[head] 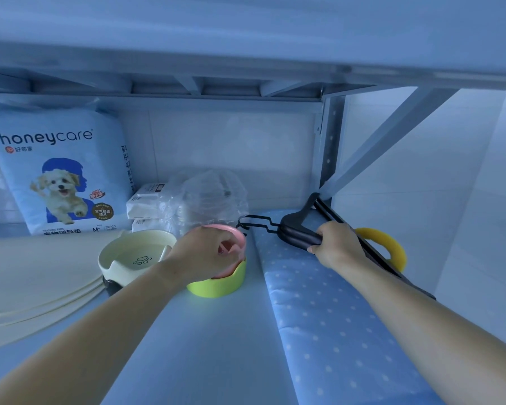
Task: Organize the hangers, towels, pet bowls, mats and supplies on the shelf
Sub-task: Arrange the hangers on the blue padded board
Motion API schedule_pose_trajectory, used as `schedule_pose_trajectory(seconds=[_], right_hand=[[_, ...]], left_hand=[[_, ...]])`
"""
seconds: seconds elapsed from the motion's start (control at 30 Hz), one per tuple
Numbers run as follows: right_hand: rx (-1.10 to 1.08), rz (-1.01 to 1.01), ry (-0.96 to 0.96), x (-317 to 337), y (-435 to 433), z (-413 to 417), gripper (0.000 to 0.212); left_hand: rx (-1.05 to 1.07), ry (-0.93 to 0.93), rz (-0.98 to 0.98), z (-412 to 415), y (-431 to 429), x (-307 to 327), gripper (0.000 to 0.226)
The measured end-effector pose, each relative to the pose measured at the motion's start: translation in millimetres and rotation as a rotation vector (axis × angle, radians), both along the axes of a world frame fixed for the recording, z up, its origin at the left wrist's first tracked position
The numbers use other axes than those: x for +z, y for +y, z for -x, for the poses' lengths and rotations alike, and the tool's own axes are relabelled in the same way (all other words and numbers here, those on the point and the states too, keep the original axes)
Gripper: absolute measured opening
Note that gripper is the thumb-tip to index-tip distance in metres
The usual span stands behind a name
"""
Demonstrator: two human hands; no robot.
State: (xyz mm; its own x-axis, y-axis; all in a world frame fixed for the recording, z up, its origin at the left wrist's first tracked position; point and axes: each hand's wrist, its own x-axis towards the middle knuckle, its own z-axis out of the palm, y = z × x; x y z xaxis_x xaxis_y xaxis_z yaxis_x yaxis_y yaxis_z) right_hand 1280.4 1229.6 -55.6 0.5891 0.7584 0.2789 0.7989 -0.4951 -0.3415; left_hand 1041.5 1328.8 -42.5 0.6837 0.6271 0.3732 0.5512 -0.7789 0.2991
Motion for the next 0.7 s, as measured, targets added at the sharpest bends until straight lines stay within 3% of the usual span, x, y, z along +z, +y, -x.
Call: schedule_pose_trajectory(seconds=[0.37, 0.57, 0.7], right_hand=[[0.001, 0.042, -0.033, -4, 2, -1, 0.024], [0.053, 0.133, -0.106, 3, -7, -1, 0.04], [0.044, 0.184, -0.148, 13, -21, -3, 0.025]], left_hand=[[-0.01, -0.047, 0.055, -5, 1, 5, 0.009], [0.02, -0.008, 0.041, -11, 4, 5, 0.012], [0.044, -0.006, 0.041, -16, 6, 3, 0.019]])
